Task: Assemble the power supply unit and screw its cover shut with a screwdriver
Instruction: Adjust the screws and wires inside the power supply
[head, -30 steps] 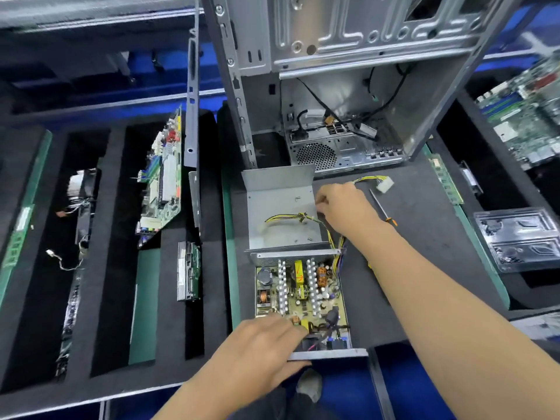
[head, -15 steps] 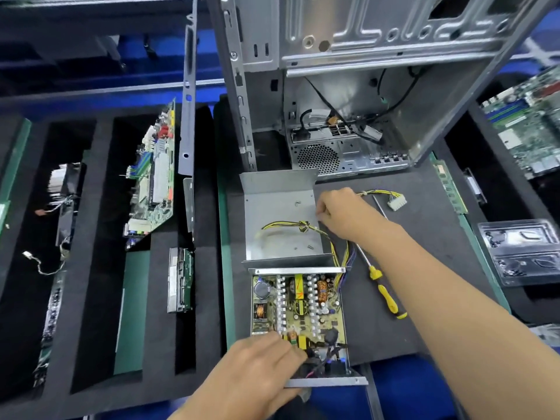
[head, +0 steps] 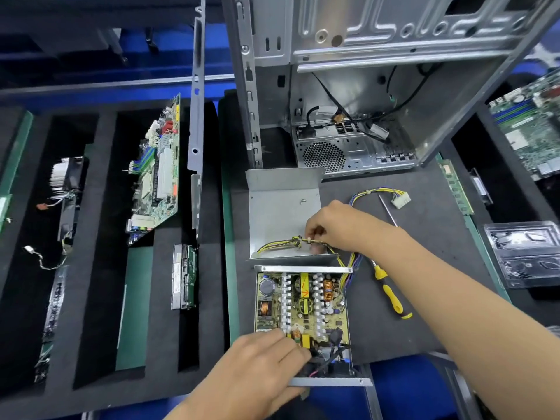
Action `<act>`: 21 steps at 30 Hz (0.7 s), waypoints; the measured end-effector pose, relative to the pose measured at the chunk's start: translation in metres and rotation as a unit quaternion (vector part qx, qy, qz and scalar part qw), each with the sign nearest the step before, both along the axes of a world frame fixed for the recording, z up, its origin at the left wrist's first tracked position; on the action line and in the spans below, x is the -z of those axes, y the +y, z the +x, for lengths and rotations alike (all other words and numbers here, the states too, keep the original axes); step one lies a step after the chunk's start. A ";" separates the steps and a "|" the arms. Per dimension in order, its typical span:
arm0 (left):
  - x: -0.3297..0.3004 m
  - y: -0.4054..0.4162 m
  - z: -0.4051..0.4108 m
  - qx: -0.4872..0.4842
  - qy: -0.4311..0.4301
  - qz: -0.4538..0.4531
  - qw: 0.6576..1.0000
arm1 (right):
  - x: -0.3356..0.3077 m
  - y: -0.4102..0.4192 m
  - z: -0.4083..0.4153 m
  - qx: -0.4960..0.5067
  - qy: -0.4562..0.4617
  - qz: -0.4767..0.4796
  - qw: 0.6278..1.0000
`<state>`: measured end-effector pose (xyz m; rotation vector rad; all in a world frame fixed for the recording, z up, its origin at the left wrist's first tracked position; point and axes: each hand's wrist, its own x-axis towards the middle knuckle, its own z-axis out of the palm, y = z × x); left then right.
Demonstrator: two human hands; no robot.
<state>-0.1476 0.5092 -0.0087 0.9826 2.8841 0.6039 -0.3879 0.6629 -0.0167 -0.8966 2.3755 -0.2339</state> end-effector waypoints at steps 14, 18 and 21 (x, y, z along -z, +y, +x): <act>0.000 0.000 -0.001 0.012 0.008 -0.001 1.000 | -0.003 0.010 0.001 -0.003 0.027 0.005 1.000; 0.003 0.000 -0.001 0.010 0.006 0.002 1.000 | -0.003 0.027 -0.008 0.092 0.061 -0.004 0.994; 0.005 0.001 -0.001 0.012 0.010 0.005 1.000 | -0.003 0.036 -0.011 0.142 0.044 -0.006 0.989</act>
